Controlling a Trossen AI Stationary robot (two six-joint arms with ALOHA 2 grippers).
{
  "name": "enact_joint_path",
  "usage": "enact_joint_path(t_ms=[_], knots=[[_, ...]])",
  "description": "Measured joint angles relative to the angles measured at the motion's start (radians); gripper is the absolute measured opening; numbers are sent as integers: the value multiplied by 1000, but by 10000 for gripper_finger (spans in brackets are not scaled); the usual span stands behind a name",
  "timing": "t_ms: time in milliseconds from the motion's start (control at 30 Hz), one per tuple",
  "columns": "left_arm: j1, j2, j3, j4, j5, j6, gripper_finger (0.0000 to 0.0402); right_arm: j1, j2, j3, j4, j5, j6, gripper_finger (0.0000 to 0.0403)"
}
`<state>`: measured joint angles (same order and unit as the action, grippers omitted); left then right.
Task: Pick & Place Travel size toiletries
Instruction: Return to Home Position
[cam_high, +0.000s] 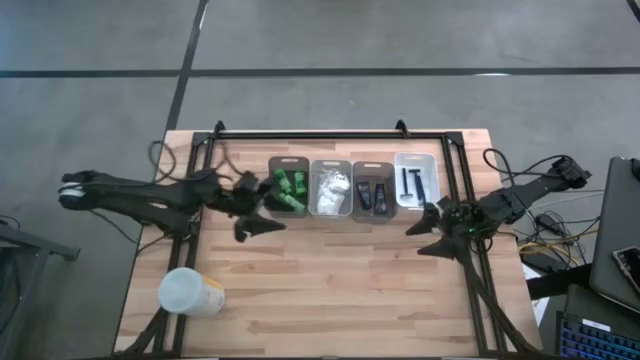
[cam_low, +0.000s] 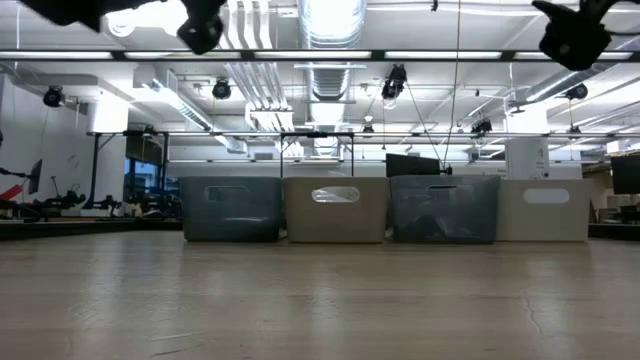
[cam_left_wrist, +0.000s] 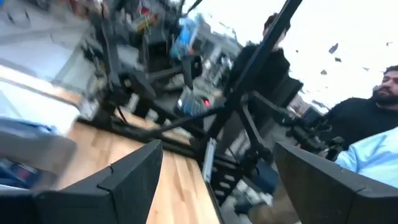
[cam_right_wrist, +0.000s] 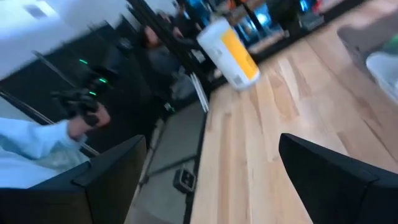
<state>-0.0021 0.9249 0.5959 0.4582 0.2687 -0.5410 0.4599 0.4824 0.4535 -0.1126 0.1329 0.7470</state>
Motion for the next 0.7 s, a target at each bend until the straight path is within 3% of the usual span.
enact_joint_path(t_ms=[333,467,700], knots=[[0,-410,-296,3,-96,69,314,0,-354,-204,67,159,-148,364],[1,-542,-399,2,-137,74,314,0,-482,-257,70,174,-230,364],[5,-754,-573,20,-205,106,314,-2,-471,-274,102,157,-310,364]])
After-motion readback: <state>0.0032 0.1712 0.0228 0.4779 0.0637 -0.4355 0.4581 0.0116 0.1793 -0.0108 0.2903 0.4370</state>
